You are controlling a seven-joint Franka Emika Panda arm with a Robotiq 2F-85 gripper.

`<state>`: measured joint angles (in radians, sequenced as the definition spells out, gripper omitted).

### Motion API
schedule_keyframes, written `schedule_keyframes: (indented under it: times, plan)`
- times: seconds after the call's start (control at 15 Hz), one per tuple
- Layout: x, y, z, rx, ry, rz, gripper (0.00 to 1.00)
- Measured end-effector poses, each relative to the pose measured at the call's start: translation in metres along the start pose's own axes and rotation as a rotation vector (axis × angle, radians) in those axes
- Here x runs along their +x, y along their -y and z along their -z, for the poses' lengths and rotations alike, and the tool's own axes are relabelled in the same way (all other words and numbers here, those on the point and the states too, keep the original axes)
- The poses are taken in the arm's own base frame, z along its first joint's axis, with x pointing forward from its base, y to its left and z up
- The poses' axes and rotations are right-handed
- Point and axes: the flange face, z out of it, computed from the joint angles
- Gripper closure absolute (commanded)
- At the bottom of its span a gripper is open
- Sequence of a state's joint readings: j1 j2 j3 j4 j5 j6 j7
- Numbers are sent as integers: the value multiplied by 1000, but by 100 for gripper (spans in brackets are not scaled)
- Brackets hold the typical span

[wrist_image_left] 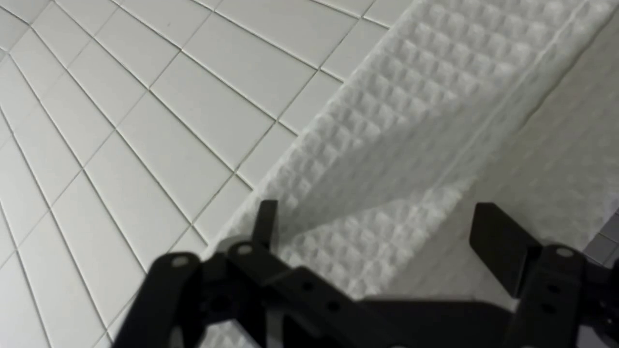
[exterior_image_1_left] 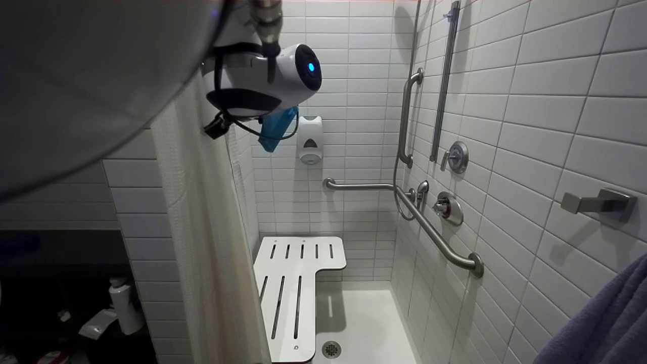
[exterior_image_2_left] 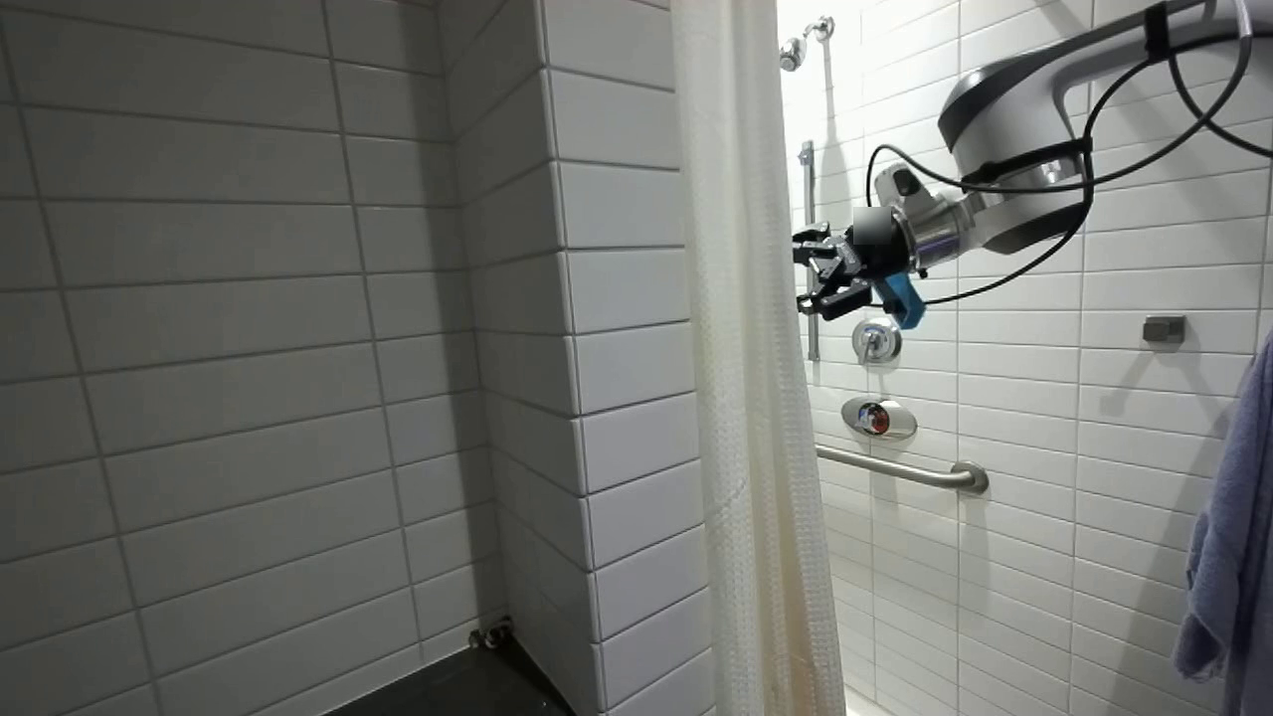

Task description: Pull the curtain to the right

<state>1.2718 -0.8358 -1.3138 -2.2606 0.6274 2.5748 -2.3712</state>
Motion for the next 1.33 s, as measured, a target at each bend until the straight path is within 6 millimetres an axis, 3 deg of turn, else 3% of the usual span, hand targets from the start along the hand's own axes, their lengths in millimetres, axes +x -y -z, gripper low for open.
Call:
schedule_keyframes:
  times: [0.87, 0.93, 1.07, 1.33]
  plan:
    - [-2, 0, 1, 8, 10, 1, 0]
    - [-2, 1, 1, 11, 14, -1, 25]
    - [-3, 0, 1, 19, 23, 1, 32]
    - [-3, 0, 1, 38, 54, 5, 66]
